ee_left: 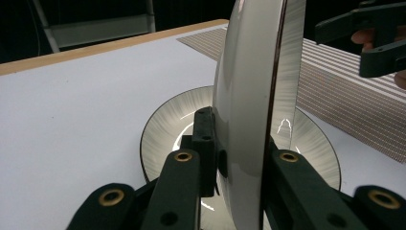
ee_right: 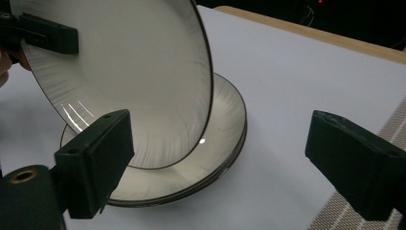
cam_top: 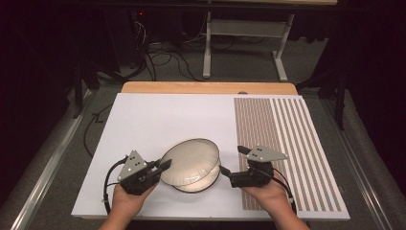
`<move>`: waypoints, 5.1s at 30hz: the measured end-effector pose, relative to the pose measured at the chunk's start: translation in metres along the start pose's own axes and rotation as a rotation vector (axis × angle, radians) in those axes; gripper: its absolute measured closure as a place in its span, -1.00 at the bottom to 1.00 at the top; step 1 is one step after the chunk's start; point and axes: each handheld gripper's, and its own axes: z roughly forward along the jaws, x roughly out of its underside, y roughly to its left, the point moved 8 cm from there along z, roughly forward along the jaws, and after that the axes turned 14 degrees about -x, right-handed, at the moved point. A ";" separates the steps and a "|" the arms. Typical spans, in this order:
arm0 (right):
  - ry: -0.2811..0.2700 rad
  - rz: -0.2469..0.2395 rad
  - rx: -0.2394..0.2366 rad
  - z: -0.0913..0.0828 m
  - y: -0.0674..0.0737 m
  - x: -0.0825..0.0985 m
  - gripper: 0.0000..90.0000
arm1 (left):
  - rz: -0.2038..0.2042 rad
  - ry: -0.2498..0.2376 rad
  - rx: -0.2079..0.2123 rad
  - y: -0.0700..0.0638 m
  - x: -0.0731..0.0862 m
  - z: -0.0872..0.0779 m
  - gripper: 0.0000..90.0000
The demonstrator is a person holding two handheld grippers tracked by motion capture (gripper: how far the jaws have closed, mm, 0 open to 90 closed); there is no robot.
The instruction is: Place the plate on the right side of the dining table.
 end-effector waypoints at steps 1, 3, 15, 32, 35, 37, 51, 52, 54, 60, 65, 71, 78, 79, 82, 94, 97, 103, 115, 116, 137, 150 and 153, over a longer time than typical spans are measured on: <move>0.004 0.002 -0.008 0.004 0.001 0.000 -0.72 | 0.001 0.003 0.000 0.000 0.000 0.000 0.77; 0.005 0.008 -0.017 0.010 0.001 0.000 -0.67 | -0.005 0.010 -0.002 0.001 0.001 0.001 0.77; 0.014 0.064 -0.059 0.043 0.000 0.003 -0.22 | -0.002 0.011 -0.001 0.002 0.001 0.001 0.77; 0.037 0.127 -0.111 0.062 -0.002 0.015 0.57 | 0.002 0.009 -0.004 0.001 0.001 0.001 0.77; 0.034 0.146 -0.118 0.062 -0.003 0.015 0.62 | -0.005 0.011 -0.004 0.002 0.002 0.001 0.77; 0.031 0.168 -0.131 0.062 -0.004 0.016 0.66 | -0.012 0.013 -0.004 0.002 0.002 0.001 0.77; -0.008 0.207 -0.170 0.046 -0.001 0.006 0.81 | -0.073 0.024 0.024 0.003 0.002 -0.001 0.78; -0.015 0.199 -0.167 0.044 -0.001 0.004 0.82 | -0.076 0.015 0.029 0.001 -0.001 -0.002 0.78; -0.027 0.192 -0.165 0.039 -0.001 0.001 0.83 | -0.075 0.011 0.030 0.000 -0.002 -0.002 0.78; -0.057 0.165 -0.155 0.024 0.002 -0.008 0.87 | -0.072 -0.021 0.022 -0.006 -0.014 -0.002 0.74; -0.083 0.142 -0.140 0.004 0.002 -0.016 0.89 | -0.078 -0.030 0.060 -0.015 -0.026 0.001 0.74; -0.087 0.121 -0.106 -0.019 -0.004 -0.020 0.90 | -0.061 -0.024 0.092 -0.030 -0.039 0.011 0.74; -0.113 0.120 -0.054 -0.052 -0.016 -0.015 0.90 | -0.042 -0.013 0.124 -0.057 -0.052 0.030 0.73; -0.110 0.121 -0.046 -0.057 -0.018 -0.014 0.90 | -0.036 -0.011 0.129 -0.061 -0.053 0.033 0.73; -0.106 0.119 -0.024 -0.072 -0.024 -0.009 0.90 | -0.022 -0.005 0.140 -0.070 -0.054 0.040 0.73; -0.107 0.146 0.051 -0.114 -0.047 0.009 0.90 | -0.014 0.030 0.206 -0.112 -0.062 0.078 0.73; -0.111 0.156 0.073 -0.124 -0.053 0.014 0.89 | -0.012 0.040 0.219 -0.121 -0.064 0.087 0.73; -0.131 0.196 0.100 -0.137 -0.064 0.030 0.89 | 0.013 0.062 0.224 -0.137 -0.064 0.102 0.73; -0.138 0.218 0.154 -0.155 -0.078 0.043 0.88 | 0.004 0.093 0.245 -0.156 -0.066 0.125 0.72; -0.137 0.217 0.159 -0.157 -0.079 0.044 0.88 | 0.004 0.094 0.245 -0.158 -0.067 0.127 0.72; -0.165 0.252 0.230 -0.181 -0.101 0.056 0.87 | -0.010 0.135 0.238 -0.182 -0.071 0.154 0.69; -0.151 0.272 0.270 -0.187 -0.117 0.066 0.87 | -0.020 0.197 0.214 -0.192 -0.067 0.179 0.66; -0.142 0.279 0.272 -0.184 -0.122 0.068 0.88 | -0.037 0.219 0.199 -0.191 -0.064 0.187 0.63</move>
